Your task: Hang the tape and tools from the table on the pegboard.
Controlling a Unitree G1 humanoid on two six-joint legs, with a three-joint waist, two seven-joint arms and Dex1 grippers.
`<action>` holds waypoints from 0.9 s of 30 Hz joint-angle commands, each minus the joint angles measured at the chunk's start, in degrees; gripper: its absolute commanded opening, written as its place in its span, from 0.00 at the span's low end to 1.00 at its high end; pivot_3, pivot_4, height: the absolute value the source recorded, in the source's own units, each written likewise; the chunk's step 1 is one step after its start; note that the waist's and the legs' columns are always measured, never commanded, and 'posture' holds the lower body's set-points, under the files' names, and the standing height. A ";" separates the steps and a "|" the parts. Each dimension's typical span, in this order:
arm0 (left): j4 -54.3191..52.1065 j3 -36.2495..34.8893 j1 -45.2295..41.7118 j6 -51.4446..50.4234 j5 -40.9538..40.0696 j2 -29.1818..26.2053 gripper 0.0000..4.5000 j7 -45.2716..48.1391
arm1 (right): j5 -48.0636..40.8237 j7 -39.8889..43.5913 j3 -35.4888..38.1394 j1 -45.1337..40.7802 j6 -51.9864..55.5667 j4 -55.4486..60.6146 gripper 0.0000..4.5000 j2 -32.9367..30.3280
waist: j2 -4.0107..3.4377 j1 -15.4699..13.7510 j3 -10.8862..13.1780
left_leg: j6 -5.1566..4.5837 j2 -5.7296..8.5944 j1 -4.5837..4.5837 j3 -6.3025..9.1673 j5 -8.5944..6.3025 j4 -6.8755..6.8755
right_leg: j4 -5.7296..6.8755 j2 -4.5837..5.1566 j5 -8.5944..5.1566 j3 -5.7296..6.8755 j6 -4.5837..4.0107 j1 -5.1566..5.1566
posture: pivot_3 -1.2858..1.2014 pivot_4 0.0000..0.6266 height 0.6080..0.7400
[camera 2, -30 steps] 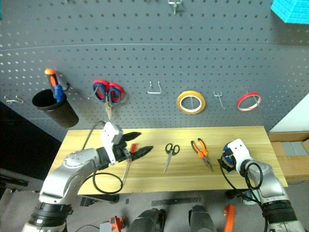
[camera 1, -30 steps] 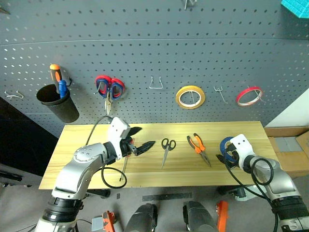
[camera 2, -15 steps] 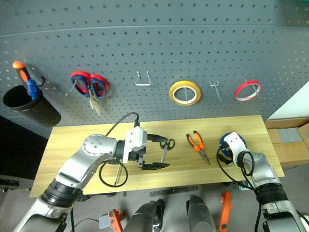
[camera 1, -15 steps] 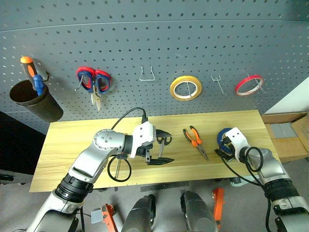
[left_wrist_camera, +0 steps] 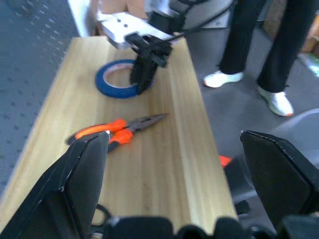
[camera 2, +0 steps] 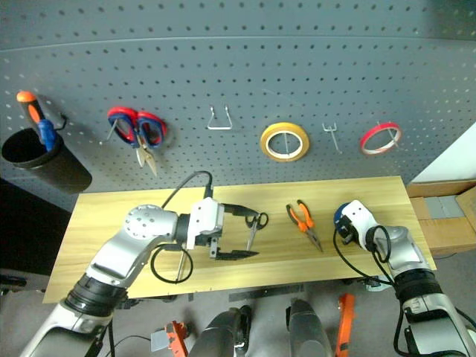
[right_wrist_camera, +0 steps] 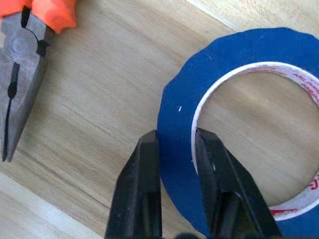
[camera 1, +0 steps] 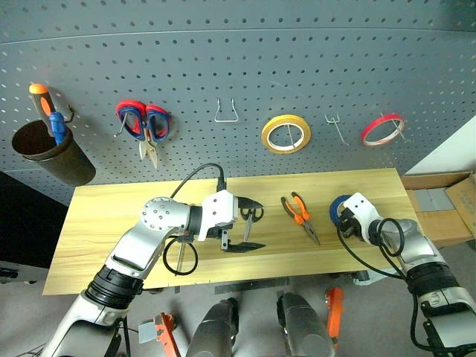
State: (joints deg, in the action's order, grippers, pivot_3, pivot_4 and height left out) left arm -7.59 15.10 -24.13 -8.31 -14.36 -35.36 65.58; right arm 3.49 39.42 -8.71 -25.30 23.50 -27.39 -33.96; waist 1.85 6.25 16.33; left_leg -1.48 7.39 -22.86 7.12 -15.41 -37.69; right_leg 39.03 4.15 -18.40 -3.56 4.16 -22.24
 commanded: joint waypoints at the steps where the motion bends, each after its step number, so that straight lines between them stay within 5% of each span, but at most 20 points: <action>1: -3.13 -2.98 1.92 -0.04 -1.92 -1.80 1.00 0.67 | 2.42 -2.55 -0.25 3.14 -2.16 0.72 0.13 -1.31 | -0.01 0.08 -0.02 | 0.00 0.00 -0.01 0.00 0.00 -0.06 | 0.01 0.00 0.02 0.01 0.02 0.00 | 0.44 0.45 1.00; 6: -1.24 -2.66 4.75 3.68 0.64 -7.49 1.00 4.90 | 3.80 -6.12 2.64 9.86 -3.13 20.95 0.13 -3.43 | -0.21 0.19 -0.10 | 0.03 0.01 -0.11 0.02 -0.01 -0.09 | 0.06 0.00 0.05 0.04 0.03 -0.13 | 0.43 0.40 1.00; 16: 1.12 -8.49 2.77 3.28 -4.76 -3.54 1.00 2.19 | 11.70 -14.07 3.32 23.93 0.69 60.80 0.13 -1.18 | -0.26 0.38 -0.15 | 0.07 0.00 -0.19 0.05 -0.03 -0.14 | 0.05 -0.01 0.05 0.11 0.04 -0.19 | 0.41 0.38 1.00; 27: -0.09 -10.05 0.92 3.90 -4.74 0.67 1.00 -1.55 | 17.03 -16.79 2.61 14.29 -5.49 61.59 0.13 1.22 | -0.23 1.59 -0.17 | 0.09 -0.05 -0.16 -0.02 -0.02 -0.26 | 0.09 0.01 0.17 0.31 0.00 -0.18 | 0.41 0.37 1.00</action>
State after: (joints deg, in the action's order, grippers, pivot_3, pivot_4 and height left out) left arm -5.85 6.32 -22.48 -5.72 -17.99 -34.93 64.35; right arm 20.94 23.49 -7.55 -10.42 19.45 34.35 -33.17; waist 1.62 7.84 16.16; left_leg -1.38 7.35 -23.02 7.10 -15.42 -37.94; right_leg 39.11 4.16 -18.23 -3.22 4.16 -22.42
